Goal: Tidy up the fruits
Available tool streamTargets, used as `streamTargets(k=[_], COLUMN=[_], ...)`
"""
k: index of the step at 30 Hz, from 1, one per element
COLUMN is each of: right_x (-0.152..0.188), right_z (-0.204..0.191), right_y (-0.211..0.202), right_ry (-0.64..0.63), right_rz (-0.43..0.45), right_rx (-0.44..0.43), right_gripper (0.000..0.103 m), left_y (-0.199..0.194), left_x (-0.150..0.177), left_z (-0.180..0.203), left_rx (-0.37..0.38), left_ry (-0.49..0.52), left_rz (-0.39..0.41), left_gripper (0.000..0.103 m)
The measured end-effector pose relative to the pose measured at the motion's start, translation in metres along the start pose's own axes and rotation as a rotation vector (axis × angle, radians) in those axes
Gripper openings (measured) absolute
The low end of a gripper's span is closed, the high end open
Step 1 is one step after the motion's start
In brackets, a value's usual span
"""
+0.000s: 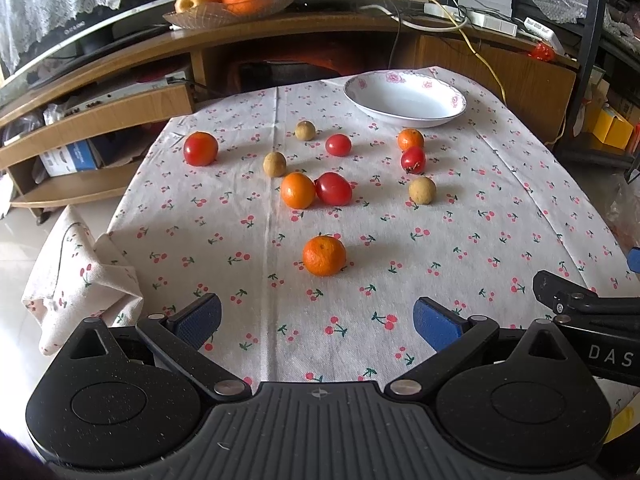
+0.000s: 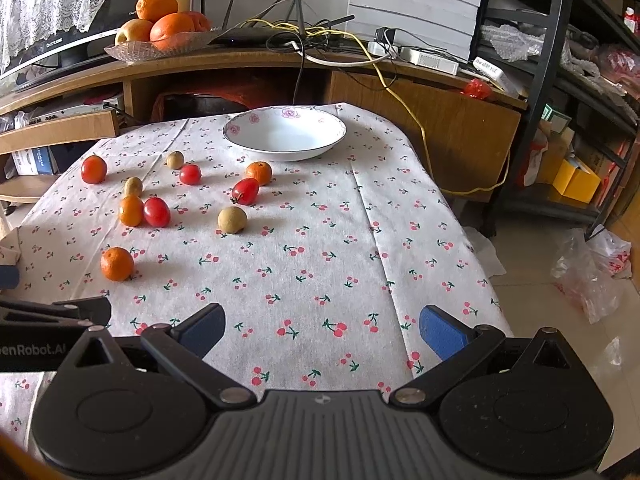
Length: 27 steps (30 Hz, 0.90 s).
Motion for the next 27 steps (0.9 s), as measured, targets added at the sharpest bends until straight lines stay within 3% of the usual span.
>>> streamTargets(k=[27], right_x=[0.002], right_z=[-0.0005], right_y=[0.003], right_ry=[0.009], right_rz=[-0.024], right_rx=[0.0], right_gripper=[0.103], left_y=[0.003], left_x=[0.0011], left_z=[0.0002], left_rx=[0.002], left_ry=[0.002], left_rz=[-0.014], left_gripper=[0.103])
Point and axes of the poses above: each gripper's, at about its wrist camera, not at the fingertips, and y roughly the way its jaws point, z to its right, x to its underside, the point moved 4 cm from there along y, roughly the way its jaws point, and after that the axes turned 11 degrees about y, right-handed, at the moved point
